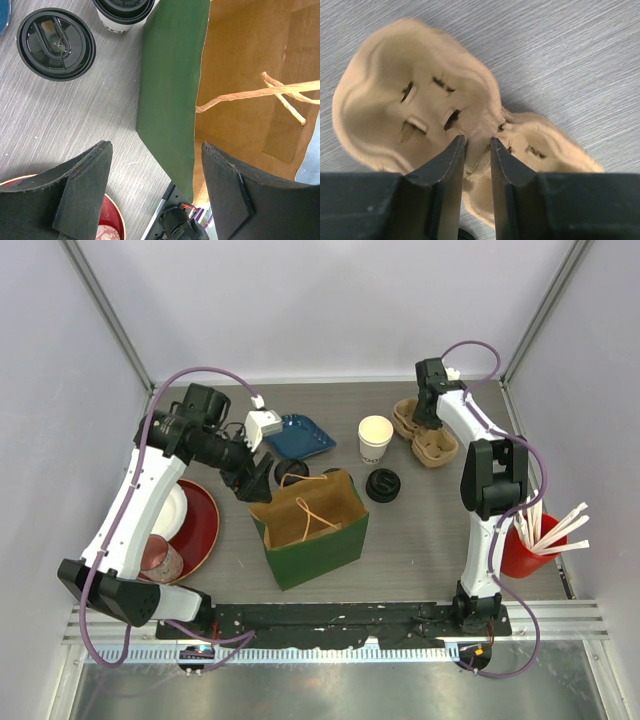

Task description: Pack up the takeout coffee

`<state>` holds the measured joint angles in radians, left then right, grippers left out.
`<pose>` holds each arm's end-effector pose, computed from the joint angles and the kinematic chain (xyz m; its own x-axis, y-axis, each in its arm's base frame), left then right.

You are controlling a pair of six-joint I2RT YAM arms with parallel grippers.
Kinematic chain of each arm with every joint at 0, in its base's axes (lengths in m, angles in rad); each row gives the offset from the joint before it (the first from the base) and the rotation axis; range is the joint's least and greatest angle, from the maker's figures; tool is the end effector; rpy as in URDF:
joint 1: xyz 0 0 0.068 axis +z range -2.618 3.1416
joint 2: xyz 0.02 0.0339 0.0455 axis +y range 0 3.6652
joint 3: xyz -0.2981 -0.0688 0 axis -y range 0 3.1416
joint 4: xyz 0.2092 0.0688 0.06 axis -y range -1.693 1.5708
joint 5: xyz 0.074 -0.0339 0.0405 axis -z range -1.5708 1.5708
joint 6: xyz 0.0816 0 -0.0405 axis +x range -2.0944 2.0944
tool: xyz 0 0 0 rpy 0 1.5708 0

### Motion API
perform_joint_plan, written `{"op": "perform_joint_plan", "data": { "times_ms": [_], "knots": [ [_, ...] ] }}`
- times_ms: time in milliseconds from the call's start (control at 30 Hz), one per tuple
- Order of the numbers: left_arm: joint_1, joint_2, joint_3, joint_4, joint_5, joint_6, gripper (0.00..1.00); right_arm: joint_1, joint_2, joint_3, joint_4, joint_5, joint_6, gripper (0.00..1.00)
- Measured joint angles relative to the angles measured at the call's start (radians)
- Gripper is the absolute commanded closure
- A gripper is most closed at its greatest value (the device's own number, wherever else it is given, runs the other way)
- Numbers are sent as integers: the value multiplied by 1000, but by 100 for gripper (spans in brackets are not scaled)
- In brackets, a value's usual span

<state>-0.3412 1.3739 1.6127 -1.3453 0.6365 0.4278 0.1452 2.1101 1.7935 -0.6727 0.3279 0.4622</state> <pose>0.1848 -0.1171 0.3888 -0.5510 0.5497 -0.6279 0.8226 0.4844 -0.2978 0.4725 0.0425 0.2348 -0.7231 0.3209 -0.6116 0.4028 0.9153 0.0040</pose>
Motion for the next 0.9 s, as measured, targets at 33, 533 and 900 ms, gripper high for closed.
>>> {"op": "perform_joint_plan", "data": {
  "times_ms": [33, 533, 900],
  "knots": [
    [0, -2, -2, 0, 0, 0, 24, 0, 0, 0, -2, 6, 2, 78],
    [0, -6, -7, 0, 0, 3, 24, 17, -6, 5, -26, 68, -40, 93],
    [0, -6, 1, 0, 0, 2, 24, 24, -18, 38, -74, 97, -84, 98]
  ]
}}
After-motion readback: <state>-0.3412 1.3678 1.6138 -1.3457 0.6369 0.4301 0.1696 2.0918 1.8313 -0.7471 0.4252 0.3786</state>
